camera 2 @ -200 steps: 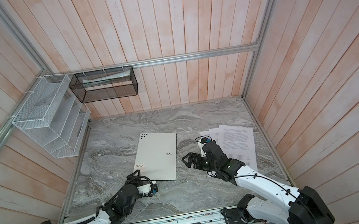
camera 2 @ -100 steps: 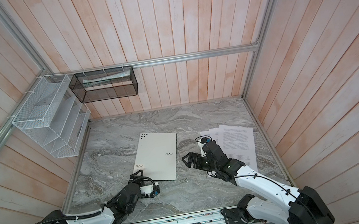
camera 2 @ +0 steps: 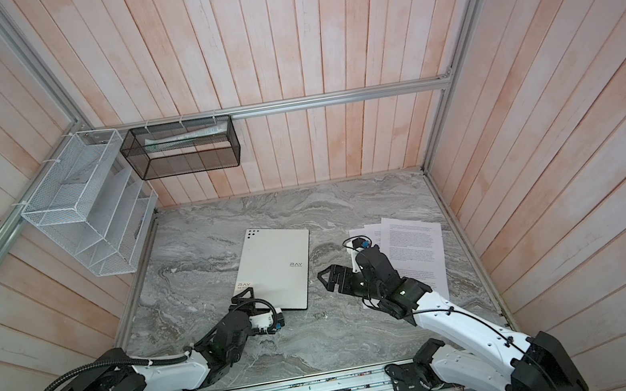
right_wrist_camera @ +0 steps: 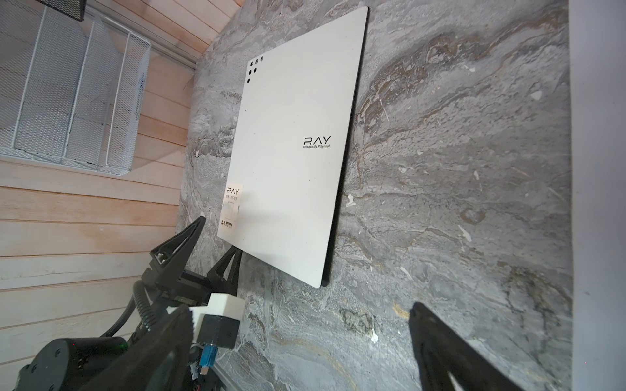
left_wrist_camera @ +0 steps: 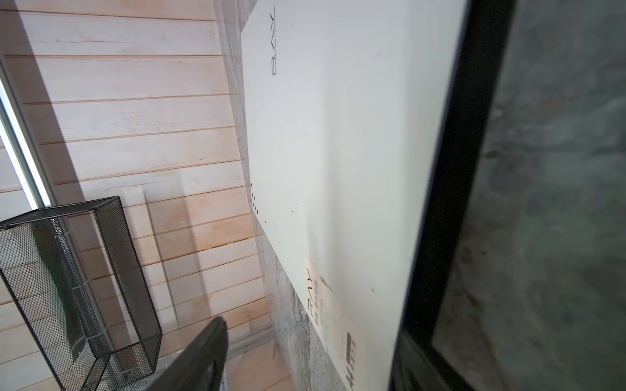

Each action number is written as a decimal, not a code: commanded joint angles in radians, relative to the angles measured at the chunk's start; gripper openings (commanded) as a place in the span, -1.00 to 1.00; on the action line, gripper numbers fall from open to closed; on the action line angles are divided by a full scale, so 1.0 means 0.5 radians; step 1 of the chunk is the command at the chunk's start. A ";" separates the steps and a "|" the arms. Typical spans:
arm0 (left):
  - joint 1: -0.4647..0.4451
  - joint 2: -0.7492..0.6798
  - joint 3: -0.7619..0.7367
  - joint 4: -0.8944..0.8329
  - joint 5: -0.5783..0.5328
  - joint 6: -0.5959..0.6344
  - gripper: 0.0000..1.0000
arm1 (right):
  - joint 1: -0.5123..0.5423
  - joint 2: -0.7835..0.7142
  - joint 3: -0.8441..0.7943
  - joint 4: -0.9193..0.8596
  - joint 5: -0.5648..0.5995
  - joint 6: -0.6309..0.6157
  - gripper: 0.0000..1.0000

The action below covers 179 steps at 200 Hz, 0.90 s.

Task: Put the files into the folder

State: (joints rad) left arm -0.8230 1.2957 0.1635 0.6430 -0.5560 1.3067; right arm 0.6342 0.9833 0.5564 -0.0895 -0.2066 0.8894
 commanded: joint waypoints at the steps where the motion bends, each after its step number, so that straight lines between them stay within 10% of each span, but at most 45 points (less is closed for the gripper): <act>1: -0.002 -0.033 0.045 -0.028 0.029 -0.034 0.53 | 0.011 -0.002 -0.013 0.007 0.033 -0.021 0.96; 51: -0.003 0.268 0.026 0.281 -0.036 0.021 0.49 | 0.012 0.025 -0.003 0.014 0.030 -0.031 0.96; 104: -0.001 0.363 0.133 0.447 -0.097 0.018 -0.35 | 0.011 0.012 -0.004 0.007 0.006 -0.033 0.96; 179: 0.003 0.436 0.176 0.469 -0.170 -0.036 -0.92 | 0.011 0.235 0.003 0.197 -0.205 -0.035 0.96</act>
State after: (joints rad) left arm -0.8230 1.4967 0.2443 0.8284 -0.6144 1.3052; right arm 0.6346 1.0309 0.5541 -0.0372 -0.2504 0.8864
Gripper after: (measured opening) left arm 0.071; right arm 0.979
